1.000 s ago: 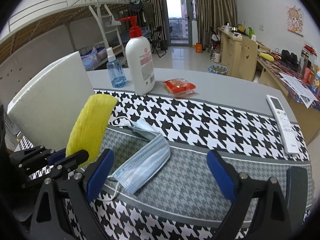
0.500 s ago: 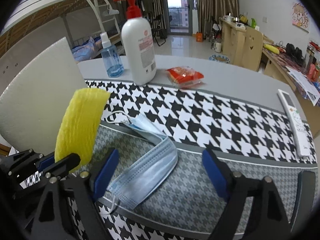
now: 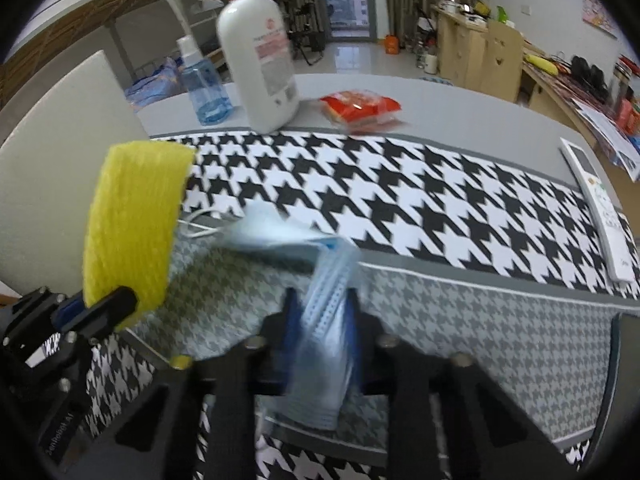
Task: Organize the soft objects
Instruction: 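Grasp the blue face mask with the right gripper while the left holds the sponge, then lift the sponge and mask with both grippers and carry them over the foam box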
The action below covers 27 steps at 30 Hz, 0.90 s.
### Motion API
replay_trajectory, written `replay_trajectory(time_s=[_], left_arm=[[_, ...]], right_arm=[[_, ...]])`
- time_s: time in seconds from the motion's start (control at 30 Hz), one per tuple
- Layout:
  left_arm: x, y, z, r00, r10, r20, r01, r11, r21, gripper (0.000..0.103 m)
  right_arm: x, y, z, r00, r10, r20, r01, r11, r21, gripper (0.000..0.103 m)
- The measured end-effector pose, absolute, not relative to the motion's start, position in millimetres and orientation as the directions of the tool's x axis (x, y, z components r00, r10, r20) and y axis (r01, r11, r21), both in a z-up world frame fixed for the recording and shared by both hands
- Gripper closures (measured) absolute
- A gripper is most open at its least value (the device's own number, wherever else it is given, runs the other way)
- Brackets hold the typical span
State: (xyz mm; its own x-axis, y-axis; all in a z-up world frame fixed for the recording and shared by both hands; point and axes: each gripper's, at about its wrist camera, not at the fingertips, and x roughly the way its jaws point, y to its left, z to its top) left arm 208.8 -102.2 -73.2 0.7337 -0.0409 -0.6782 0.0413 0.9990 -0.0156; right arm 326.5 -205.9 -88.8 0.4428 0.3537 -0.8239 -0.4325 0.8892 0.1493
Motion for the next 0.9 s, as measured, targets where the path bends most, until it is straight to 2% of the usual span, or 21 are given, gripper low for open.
replay_trajectory(time_s=[0.47,0.9], left_arm=[[191,-115,-53,0.761,-0.062,-0.646,0.098,0.995,0.019,0.091],[167,-106,-35,0.803,-0.064,-0.593,0.098,0.995,0.025,0.091]], right_arm=[[283,-237,-44,0.578,0.362,-0.731,-0.376,0.914,0.155,0.088],[256,-243,-20,0.639,0.347,-0.686,-0.340,0.928,0.152,0.088]])
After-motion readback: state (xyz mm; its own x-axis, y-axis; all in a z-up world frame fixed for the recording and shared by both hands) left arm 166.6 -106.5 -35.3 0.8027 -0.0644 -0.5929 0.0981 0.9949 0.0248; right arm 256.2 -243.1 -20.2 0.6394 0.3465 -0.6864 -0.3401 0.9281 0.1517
